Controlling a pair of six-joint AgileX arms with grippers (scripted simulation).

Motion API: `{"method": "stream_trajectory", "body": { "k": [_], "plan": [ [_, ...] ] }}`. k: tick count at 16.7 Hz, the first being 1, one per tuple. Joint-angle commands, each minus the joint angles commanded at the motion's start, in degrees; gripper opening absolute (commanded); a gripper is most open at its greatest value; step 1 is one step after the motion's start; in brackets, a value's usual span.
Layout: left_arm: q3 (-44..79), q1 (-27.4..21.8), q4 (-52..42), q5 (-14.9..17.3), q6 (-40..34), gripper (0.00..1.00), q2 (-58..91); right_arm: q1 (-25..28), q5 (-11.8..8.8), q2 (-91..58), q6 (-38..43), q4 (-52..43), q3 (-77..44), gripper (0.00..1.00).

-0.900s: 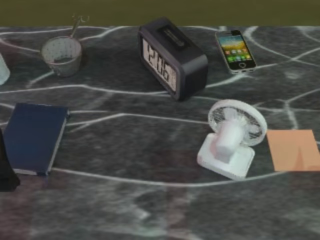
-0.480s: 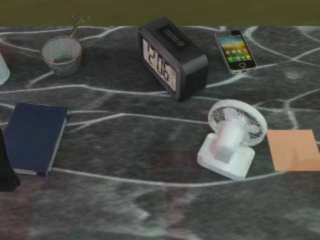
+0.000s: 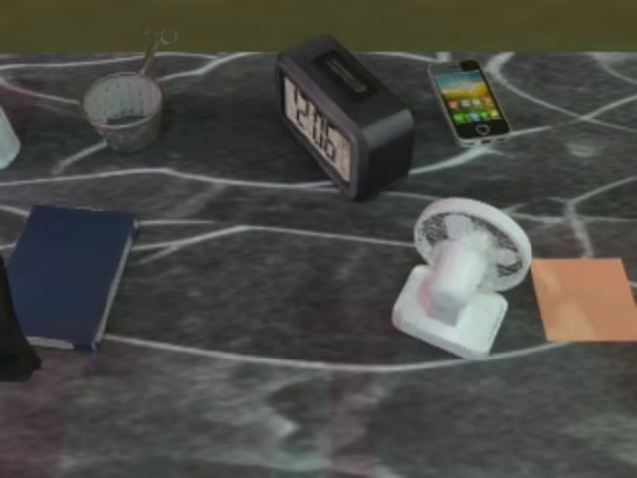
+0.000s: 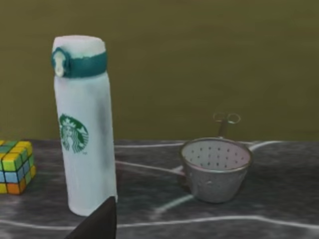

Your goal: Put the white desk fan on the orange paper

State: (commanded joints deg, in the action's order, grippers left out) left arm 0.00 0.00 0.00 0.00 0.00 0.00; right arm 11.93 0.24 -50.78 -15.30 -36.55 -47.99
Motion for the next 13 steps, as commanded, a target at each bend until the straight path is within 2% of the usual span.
{"method": "stream_trajectory", "body": {
  "k": [7,13],
  "plan": [
    [0.0,0.0,0.0,0.0,0.0,1.0,0.0,9.1,-0.39,-41.38,-11.02,-25.11,-40.62,1.0],
    [0.0,0.0,0.0,0.0,0.0,1.0,0.0,14.4,-0.15,-64.86,-17.82,-42.04,-61.06,1.0]
  ]
}}
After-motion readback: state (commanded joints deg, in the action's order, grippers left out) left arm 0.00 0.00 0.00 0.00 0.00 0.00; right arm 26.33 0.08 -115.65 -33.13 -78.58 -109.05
